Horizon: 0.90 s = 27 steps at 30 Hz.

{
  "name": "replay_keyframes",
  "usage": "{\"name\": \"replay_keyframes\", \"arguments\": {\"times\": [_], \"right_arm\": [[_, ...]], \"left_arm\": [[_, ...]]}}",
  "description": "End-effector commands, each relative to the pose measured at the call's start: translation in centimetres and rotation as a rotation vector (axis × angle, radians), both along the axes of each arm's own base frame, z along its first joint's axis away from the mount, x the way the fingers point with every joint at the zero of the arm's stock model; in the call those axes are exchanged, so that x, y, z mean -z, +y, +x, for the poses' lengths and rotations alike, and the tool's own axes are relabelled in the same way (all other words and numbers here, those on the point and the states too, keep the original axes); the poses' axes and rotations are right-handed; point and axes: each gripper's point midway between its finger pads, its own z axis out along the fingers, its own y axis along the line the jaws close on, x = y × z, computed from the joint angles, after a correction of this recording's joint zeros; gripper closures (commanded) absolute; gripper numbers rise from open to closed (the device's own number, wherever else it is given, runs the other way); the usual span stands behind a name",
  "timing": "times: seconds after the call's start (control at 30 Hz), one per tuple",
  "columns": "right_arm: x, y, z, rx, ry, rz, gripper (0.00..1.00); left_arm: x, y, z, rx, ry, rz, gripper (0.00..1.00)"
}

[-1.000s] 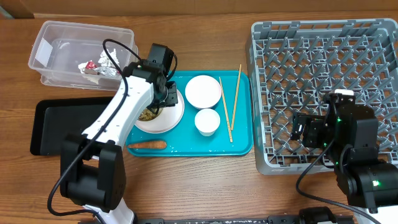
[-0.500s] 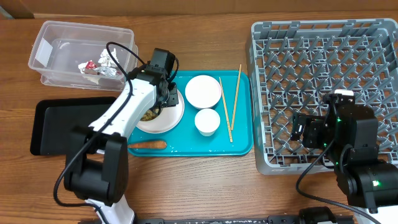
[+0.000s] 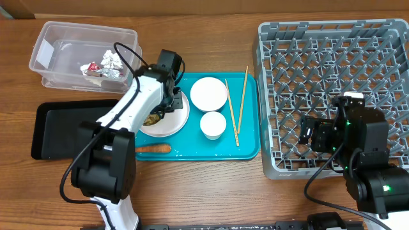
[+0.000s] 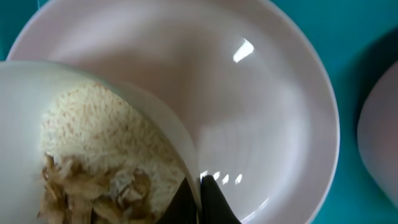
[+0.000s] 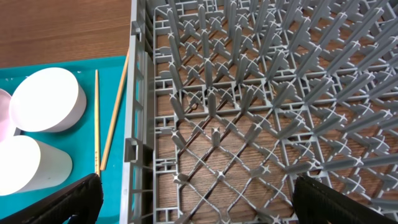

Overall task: Sort waste into correct bins and load items into the dishwasher
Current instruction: 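Grasp the rim of the white plate with the left gripper and lift, then tilt the plate over the black tray to dump the food scraps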

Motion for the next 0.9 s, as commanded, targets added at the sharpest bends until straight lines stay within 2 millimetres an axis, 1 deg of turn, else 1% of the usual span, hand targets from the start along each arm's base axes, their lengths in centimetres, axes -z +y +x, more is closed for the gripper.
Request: {"name": "replay_keyframes", "arguments": {"times": [0.0, 0.1, 0.17, 0.27, 0.37, 0.47, 0.57, 0.7, 0.87], "right_arm": [[-1.4, -0.2, 0.2, 0.014, -0.041, -0.001, 0.0], [-1.4, -0.2, 0.2, 0.014, -0.041, -0.001, 0.0], [-1.4, -0.2, 0.2, 0.014, -0.041, -0.001, 0.0], [-1.4, -0.2, 0.2, 0.014, -0.041, -0.001, 0.0], [-1.4, -0.2, 0.2, 0.014, -0.041, -0.001, 0.0], [-1.4, -0.2, 0.2, 0.014, -0.041, -0.001, 0.0], [-1.4, -0.2, 0.2, 0.014, -0.04, -0.001, 0.0], [-1.4, -0.3, 0.2, 0.014, -0.037, -0.001, 0.0], [-1.3, -0.2, 0.2, 0.013, -0.036, -0.001, 0.0]], "left_arm": [[-5.4, -0.5, 1.3, -0.017, -0.089, -0.033, 0.96], [-8.2, -0.2, 0.7, -0.031, -0.097, -0.039, 0.96], [-9.5, 0.2, -0.1, -0.052, -0.099, -0.043, 0.96], [-10.7, 1.4, -1.4, -0.084, -0.084, -0.044, 0.96], [-11.3, 2.7, -2.2, -0.113, -0.057, -0.083, 0.96], [-11.6, 3.6, -2.1, -0.077, -0.042, -0.187, 0.96], [-11.8, 5.4, -1.8, -0.082, -0.041, -0.287, 0.96], [-12.5, 8.1, -1.5, -0.075, -0.075, -0.424, 0.96], [-13.3, 11.1, -1.8, -0.065, -0.146, -0.625, 0.96]]}}
